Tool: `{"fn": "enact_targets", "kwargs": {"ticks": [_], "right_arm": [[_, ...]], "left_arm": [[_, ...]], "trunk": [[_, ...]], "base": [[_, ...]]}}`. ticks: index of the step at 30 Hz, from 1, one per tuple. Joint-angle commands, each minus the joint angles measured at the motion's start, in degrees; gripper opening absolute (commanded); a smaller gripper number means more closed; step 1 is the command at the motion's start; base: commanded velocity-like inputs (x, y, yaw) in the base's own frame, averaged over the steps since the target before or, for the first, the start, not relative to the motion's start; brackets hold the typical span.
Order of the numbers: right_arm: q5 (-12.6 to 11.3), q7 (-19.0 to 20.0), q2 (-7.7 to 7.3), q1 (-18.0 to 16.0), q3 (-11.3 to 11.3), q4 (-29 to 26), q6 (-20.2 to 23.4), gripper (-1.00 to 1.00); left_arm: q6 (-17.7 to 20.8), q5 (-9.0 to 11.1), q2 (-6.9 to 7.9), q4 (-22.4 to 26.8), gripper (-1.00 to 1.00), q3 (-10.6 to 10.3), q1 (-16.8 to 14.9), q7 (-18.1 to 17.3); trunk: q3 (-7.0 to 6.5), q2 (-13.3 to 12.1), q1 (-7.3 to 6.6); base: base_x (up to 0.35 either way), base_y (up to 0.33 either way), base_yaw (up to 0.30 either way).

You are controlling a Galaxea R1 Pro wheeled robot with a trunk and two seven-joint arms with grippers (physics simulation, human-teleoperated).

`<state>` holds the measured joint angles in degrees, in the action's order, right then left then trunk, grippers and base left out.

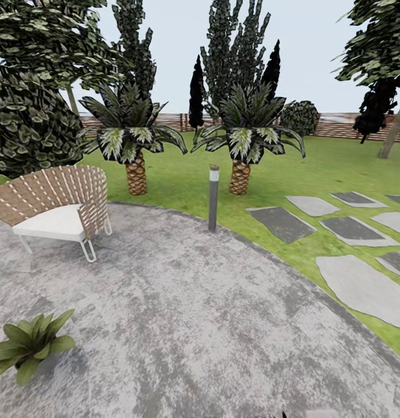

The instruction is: Pick up the pesticide atomizer in the garden and spray insectifuge to fully cover both potted plants in the garden.

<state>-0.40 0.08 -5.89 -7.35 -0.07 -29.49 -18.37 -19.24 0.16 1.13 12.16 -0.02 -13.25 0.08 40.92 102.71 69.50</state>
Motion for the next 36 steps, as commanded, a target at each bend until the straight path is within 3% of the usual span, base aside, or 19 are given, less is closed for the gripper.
{"fn": "enact_targets", "kwargs": {"ticks": [1, 19, 36], "right_arm": [[0.0, 0.0, 0.00, 0.0, 0.0, 0.0, -0.2, 1.00], [0.0, 0.0, 0.00, 0.0, 0.0, 0.0, -0.2, 1.00], [0.0, 0.0, 0.00, 0.0, 0.0, 0.0, -0.2, 1.00]], "left_arm": [[-0.2, 0.0, 0.01, 0.0, 1.00, 0.0, 0.0, 0.0], [-0.2, 0.0, 0.09, 0.0, 1.00, 0.1, 0.0, 0.0], [-0.2, 0.1, 0.56, 0.0, 1.00, 0.1, 0.0, 0.0]], "trunk": [[0.13, 0.0, -0.01], [1.64, 0.0, -0.01], [2.05, 0.0, -0.01]], "base": [[0.000, 0.000, -0.167], [0.010, 0.000, -0.159], [0.310, 0.000, -0.089]]}}
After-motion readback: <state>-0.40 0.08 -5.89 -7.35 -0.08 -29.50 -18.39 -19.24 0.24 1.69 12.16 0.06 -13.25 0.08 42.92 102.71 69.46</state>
